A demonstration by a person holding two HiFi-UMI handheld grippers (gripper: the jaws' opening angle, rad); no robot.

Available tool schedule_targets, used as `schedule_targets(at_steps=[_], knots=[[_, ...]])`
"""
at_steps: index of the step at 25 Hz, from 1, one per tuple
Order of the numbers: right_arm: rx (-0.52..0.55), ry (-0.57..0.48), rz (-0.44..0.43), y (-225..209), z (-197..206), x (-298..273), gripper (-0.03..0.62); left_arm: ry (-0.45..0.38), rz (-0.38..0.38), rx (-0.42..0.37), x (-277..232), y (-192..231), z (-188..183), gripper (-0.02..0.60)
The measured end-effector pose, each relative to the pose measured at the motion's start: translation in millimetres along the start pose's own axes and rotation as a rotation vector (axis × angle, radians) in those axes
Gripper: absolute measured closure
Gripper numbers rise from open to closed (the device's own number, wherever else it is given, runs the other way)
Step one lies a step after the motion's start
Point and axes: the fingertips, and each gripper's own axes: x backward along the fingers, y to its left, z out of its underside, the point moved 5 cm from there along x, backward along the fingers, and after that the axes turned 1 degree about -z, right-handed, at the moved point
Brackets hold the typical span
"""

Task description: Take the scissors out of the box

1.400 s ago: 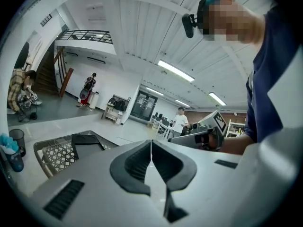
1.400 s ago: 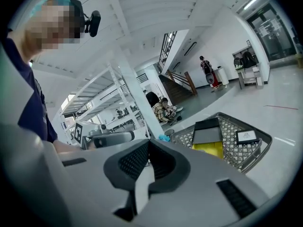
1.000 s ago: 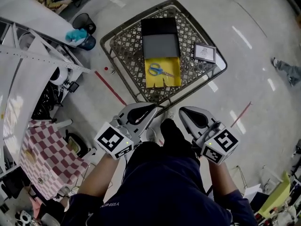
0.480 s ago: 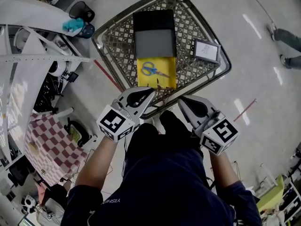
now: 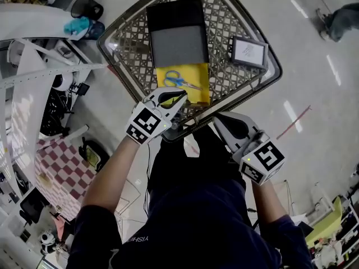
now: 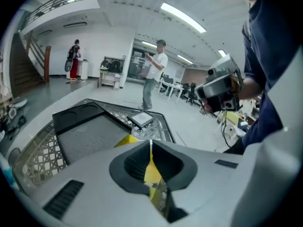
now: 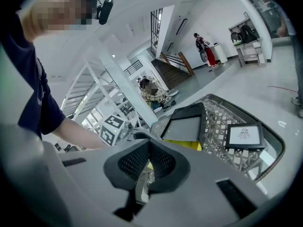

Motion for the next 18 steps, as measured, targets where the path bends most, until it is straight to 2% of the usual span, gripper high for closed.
schedule_targets(at_steps=[5, 11, 12, 14, 18], knots=[[-0.057, 0.003, 0.047, -10, 19, -8, 0.577, 0.133, 0.088, -0.139, -29, 9, 28, 0.554], [-0.114, -0.009, 0.093, -22, 35, -16, 0.577, 0.22, 0.156, -0.294, -59, 16, 47, 0.549], [-0.123, -0.01, 0.099, -22, 38, -17, 0.577, 0.236, 0.162, -0.323, -62, 17, 50, 0.538], [-0.138, -0.008, 0.109, -24, 44, -19, 0.577, 0.274, 0.173, -0.389, -69, 19, 55, 0.472], [-0.167, -0.003, 0.123, -28, 55, -22, 0.577, 0.348, 0.18, -0.538, -81, 23, 64, 0.448]])
